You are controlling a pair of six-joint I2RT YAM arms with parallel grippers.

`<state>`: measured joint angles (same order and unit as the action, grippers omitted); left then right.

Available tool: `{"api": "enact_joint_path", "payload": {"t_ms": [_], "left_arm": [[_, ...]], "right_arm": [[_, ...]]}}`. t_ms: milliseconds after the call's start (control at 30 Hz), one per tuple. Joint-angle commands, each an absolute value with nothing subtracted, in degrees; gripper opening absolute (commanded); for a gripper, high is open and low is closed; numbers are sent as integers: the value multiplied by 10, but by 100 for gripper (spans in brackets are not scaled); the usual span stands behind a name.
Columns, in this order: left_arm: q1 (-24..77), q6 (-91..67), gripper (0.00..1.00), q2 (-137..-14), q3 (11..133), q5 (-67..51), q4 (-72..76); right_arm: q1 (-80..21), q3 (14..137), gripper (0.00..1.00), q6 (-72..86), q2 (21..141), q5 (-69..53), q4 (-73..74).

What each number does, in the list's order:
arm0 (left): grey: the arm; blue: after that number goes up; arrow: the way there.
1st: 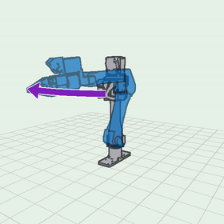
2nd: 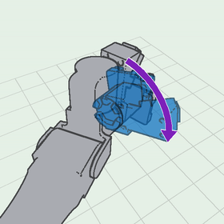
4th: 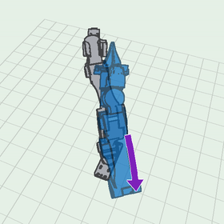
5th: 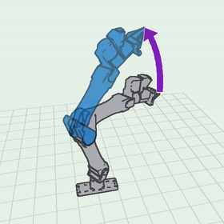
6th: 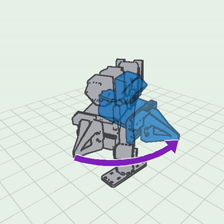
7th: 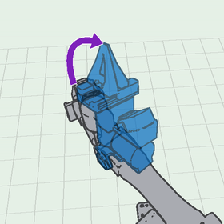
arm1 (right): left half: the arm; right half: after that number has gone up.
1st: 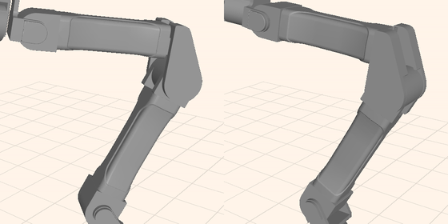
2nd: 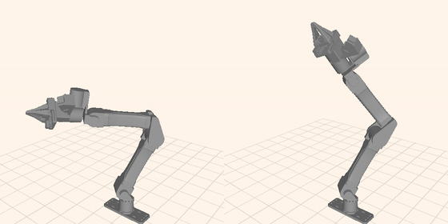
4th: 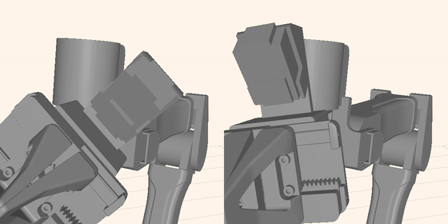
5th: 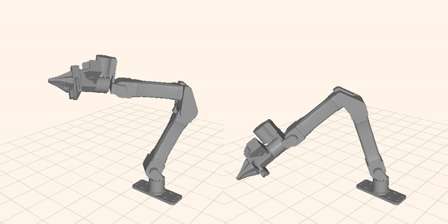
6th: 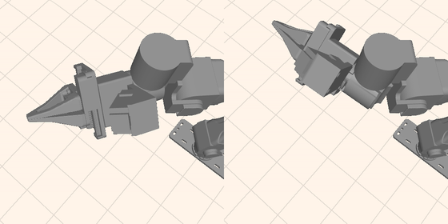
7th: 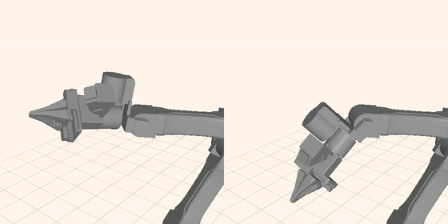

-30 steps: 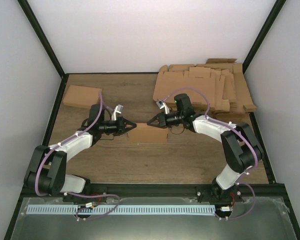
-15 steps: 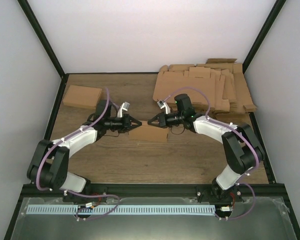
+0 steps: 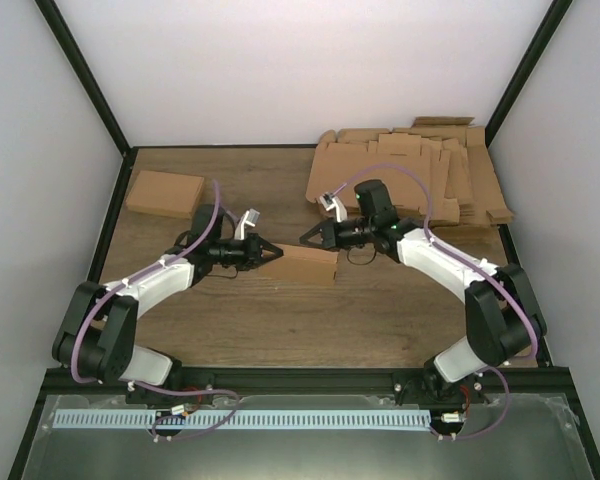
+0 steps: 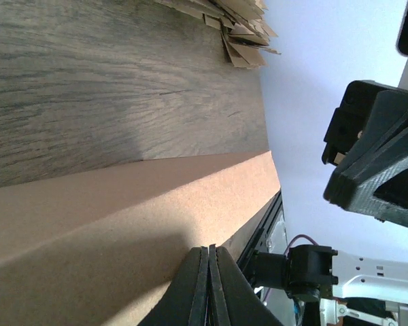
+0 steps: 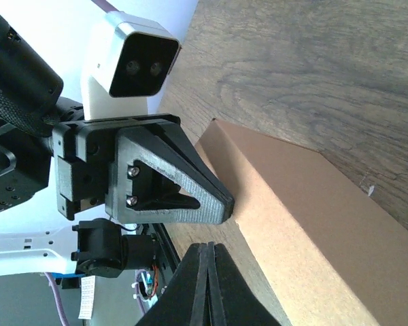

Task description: Fold the paper box

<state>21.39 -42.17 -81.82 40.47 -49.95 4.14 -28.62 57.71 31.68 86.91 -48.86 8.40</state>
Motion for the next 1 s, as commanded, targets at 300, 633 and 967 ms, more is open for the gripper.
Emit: {"api": "enact_joint_path", "payload": {"t_ms": [300,633,967], "left_arm": [[219,-417,4,-812,409,-479,8],[262,-431,4,-813,500,-447,-14],[262,-423,4,-901,416,-425,39]], "right_arm": [[-268,458,1,302,930,-491,33],[-268,466,1,290,907,-478,59],[-268,478,1,290,894,-473,71]]}}
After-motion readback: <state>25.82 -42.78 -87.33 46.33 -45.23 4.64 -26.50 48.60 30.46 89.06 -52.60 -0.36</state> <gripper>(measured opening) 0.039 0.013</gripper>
